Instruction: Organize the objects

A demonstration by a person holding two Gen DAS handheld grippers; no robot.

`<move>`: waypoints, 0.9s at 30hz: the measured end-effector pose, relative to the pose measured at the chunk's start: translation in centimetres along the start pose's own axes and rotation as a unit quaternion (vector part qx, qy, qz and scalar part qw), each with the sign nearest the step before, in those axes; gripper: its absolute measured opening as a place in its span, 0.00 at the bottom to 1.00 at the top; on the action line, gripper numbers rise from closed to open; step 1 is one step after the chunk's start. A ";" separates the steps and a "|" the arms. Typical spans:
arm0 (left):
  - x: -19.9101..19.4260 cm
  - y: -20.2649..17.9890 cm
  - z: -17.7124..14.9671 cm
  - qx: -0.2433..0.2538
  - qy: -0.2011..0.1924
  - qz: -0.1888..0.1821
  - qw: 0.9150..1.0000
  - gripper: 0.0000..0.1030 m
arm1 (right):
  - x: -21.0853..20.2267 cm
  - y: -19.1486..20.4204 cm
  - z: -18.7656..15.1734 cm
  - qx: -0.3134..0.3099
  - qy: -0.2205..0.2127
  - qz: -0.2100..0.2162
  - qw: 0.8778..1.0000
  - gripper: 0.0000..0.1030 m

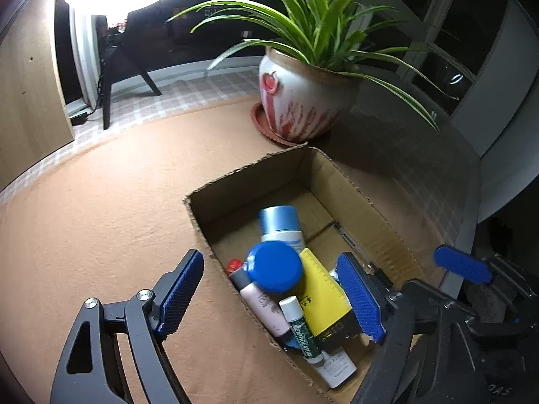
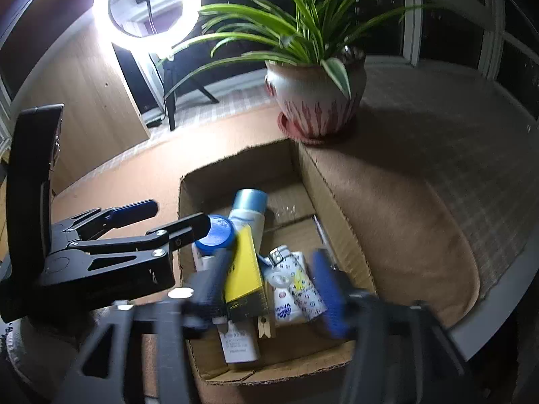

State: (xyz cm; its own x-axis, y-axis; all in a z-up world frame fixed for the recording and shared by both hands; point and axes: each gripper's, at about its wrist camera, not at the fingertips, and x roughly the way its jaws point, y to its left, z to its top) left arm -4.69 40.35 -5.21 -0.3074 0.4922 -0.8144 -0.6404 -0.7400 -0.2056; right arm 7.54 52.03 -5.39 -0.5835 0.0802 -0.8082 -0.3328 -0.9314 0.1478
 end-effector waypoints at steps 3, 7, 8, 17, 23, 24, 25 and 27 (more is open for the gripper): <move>-0.2 0.9 -0.1 -0.009 0.003 0.004 1.000 0.83 | -0.2 0.4 0.1 -0.005 -0.001 -0.008 1.000 0.59; -0.8 2.1 -0.2 -0.020 0.001 0.009 1.000 0.84 | -0.4 0.9 0.2 -0.008 -0.004 -0.012 1.000 0.59; -1.1 2.5 -0.3 -0.024 0.000 0.011 1.000 0.84 | -0.5 1.1 0.3 -0.008 -0.005 -0.011 1.000 0.59; -4.3 5.3 -1.6 -0.040 -0.013 0.032 0.999 0.87 | -1.4 3.5 0.3 -0.020 -0.012 -0.001 1.000 0.61; -7.3 8.3 -3.1 -0.065 -0.022 0.046 0.997 0.89 | -1.9 6.0 0.3 -0.035 -0.018 0.009 0.999 0.61; -7.9 8.9 -3.4 -0.071 -0.025 0.048 0.996 0.89 | -2.0 6.5 0.3 -0.039 -0.018 0.011 0.999 0.61; -8.4 9.4 -3.6 -0.076 -0.028 0.050 0.995 0.89 | -2.0 7.0 0.3 -0.043 -0.018 0.012 0.999 0.61; -9.6 10.6 -4.2 -0.088 -0.032 0.054 0.994 0.89 | -2.1 8.1 0.2 -0.050 -0.019 0.013 0.998 0.61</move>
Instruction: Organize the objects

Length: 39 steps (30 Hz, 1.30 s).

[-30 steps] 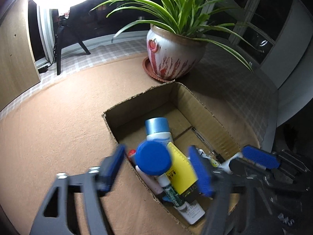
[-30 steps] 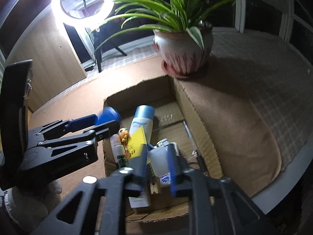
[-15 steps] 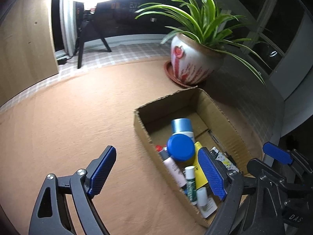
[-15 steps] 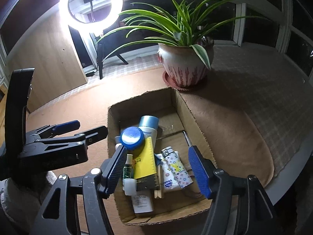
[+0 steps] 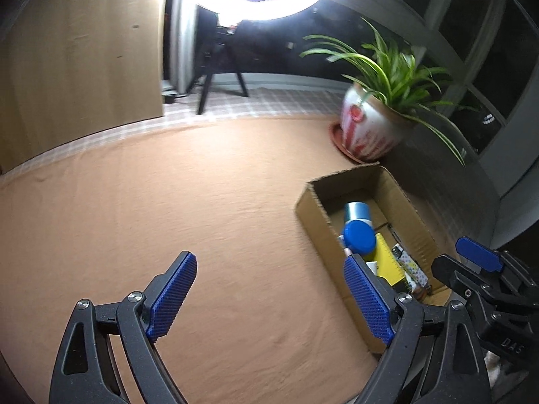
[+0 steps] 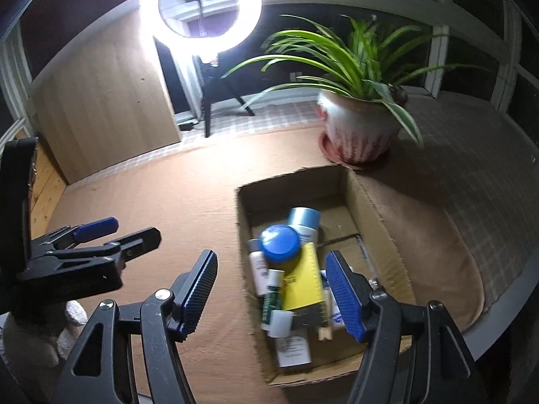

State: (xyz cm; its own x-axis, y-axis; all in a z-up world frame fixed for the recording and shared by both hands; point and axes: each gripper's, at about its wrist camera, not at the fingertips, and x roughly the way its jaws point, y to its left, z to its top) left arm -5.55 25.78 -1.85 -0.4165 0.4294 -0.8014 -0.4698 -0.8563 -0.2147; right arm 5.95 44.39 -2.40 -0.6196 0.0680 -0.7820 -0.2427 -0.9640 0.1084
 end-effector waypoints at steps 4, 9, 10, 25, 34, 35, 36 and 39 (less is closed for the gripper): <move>-1.9 2.3 -0.6 -0.017 -0.005 0.009 1.000 0.89 | -0.3 2.4 -0.1 -0.015 -0.002 0.005 1.000 0.61; -4.4 5.1 -1.8 -0.031 -0.011 0.026 0.999 0.89 | -0.6 5.2 -0.1 -0.033 -0.008 0.009 0.999 0.62; -5.0 5.8 -2.2 -0.034 -0.012 0.031 0.999 0.89 | -0.8 5.8 -0.2 -0.036 -0.008 0.011 0.999 0.62; -10.8 11.9 -6.4 -0.064 -0.025 0.091 0.993 0.93 | -1.2 14.1 -1.9 -0.089 -0.016 0.021 0.996 0.63; -12.5 14.0 -8.4 -0.081 -0.020 0.124 0.989 0.94 | -1.1 16.9 -3.0 -0.105 -0.013 0.024 0.994 0.63; -12.7 14.1 -8.6 -0.083 -0.022 0.126 0.988 0.94 | -1.0 17.1 -3.1 -0.107 -0.012 0.024 0.994 0.63; -12.8 14.2 -8.7 -0.084 -0.024 0.128 0.988 0.94 | -0.9 17.3 -3.2 -0.108 -0.010 0.024 0.994 0.63; -13.3 14.5 -9.1 -0.085 -0.025 0.131 0.987 0.95 | -0.6 17.4 -3.4 -0.108 -0.006 0.025 0.994 0.63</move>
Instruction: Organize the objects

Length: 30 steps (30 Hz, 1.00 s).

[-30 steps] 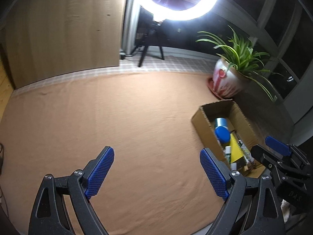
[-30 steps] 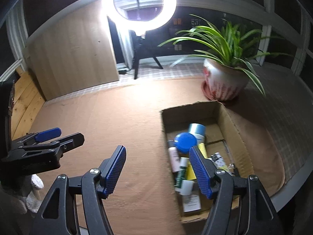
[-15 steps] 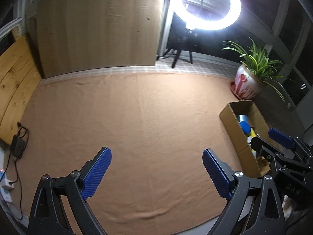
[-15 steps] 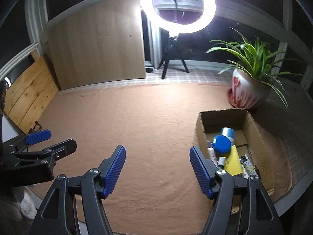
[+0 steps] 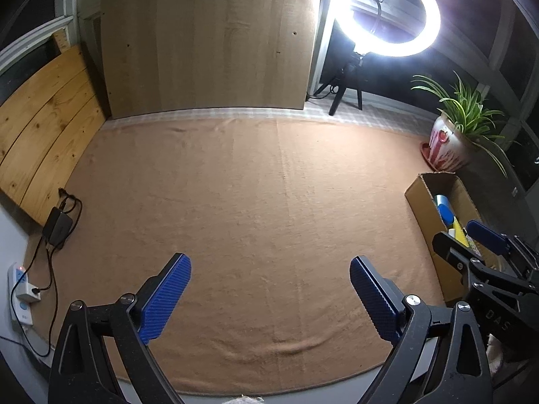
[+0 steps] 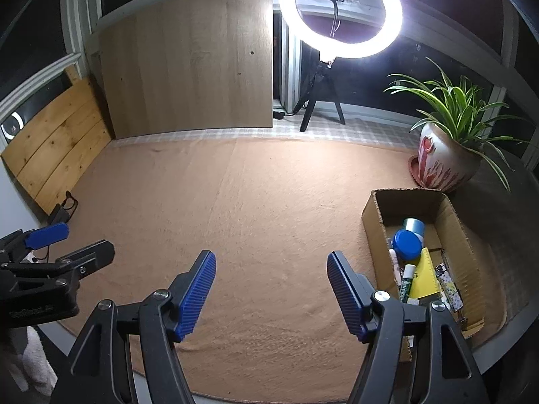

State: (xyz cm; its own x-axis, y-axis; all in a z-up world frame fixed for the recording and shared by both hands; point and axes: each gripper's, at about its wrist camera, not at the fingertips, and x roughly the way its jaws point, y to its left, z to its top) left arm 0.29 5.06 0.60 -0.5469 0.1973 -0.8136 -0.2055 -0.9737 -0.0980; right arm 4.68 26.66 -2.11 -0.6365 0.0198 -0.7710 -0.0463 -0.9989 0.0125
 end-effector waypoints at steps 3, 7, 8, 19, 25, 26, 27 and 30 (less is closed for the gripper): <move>-0.3 0.3 0.0 0.001 -0.002 0.007 1.000 0.95 | 0.3 0.0 0.0 0.000 0.001 0.000 1.000 0.63; -0.6 0.4 0.2 0.001 -0.006 0.013 1.000 0.95 | 0.6 -0.2 0.0 0.003 0.002 0.001 1.000 0.63; -0.6 0.4 0.3 0.002 -0.007 0.013 1.000 0.95 | 0.6 -0.2 0.1 0.004 0.001 0.001 1.000 0.63; 0.1 -0.3 1.4 0.011 -0.008 0.010 1.000 0.95 | 0.9 -0.9 0.7 0.014 -0.004 -0.003 1.000 0.63; 0.7 -0.5 1.7 0.012 -0.004 0.007 1.000 0.95 | 1.1 -1.0 0.9 0.014 -0.002 -0.004 1.000 0.63; 0.7 -0.5 1.7 0.012 -0.003 0.007 1.000 0.95 | 1.1 -1.0 0.9 0.015 -0.001 -0.003 1.000 0.63; 0.8 -0.4 1.8 0.013 -0.003 0.007 1.000 0.95 | 1.2 -1.0 0.9 0.016 -0.001 -0.004 1.000 0.63; 1.0 -0.3 1.8 0.011 -0.001 0.007 1.000 0.95 | 1.4 -1.0 0.9 0.018 0.001 -0.004 1.000 0.63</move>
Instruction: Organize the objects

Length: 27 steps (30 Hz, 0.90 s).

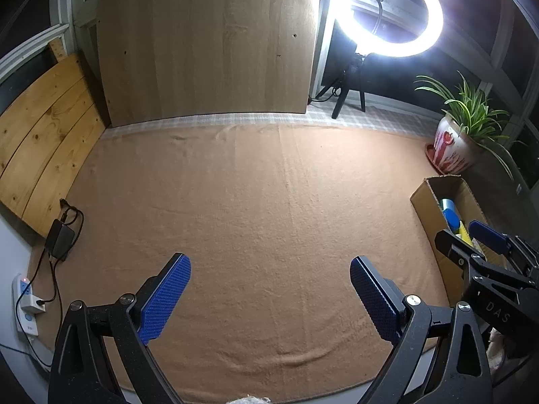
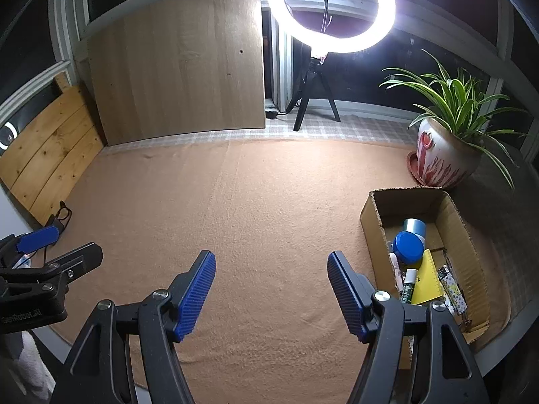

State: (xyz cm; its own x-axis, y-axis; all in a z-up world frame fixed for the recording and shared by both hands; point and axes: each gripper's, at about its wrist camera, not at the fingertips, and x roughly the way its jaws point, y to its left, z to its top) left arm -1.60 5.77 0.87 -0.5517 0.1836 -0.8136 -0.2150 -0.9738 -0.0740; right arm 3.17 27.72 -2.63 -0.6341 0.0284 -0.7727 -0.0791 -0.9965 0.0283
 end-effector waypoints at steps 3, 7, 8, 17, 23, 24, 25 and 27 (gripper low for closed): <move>0.2 0.2 0.0 -0.002 0.002 0.000 1.000 0.95 | 0.1 0.0 0.0 0.001 0.002 0.000 1.000 0.63; 0.3 0.4 0.0 -0.003 0.003 0.001 1.000 0.95 | 0.2 0.2 0.0 0.003 0.003 0.001 1.000 0.63; 0.4 0.4 0.0 -0.004 0.003 0.000 1.000 0.95 | 0.2 0.2 0.0 0.003 0.003 0.001 1.000 0.63; 0.7 1.0 0.0 -0.004 0.007 0.001 1.000 0.95 | 0.4 0.6 -0.1 0.008 0.004 0.000 1.000 0.63; 0.8 1.0 0.0 -0.005 0.008 0.001 1.000 0.95 | 0.6 0.6 -0.1 0.011 0.006 -0.001 1.000 0.63; 0.8 1.0 -0.1 -0.005 0.008 0.001 1.000 0.95 | 0.6 0.6 -0.1 0.011 0.005 -0.001 1.000 0.63; 0.8 1.0 -0.1 -0.005 0.008 0.001 1.000 0.95 | 0.6 0.6 -0.1 0.010 0.006 -0.001 1.000 0.63; 0.8 1.0 -0.1 -0.006 0.008 0.001 1.000 0.95 | 0.6 0.6 -0.1 0.010 0.006 -0.001 1.000 0.63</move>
State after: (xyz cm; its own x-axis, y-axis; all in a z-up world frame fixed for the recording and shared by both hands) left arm -2.17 4.97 0.10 -0.5385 0.1799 -0.8232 -0.2042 -0.9757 -0.0797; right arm 2.85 27.13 -3.15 -0.6241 0.0294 -0.7808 -0.0966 -0.9945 0.0398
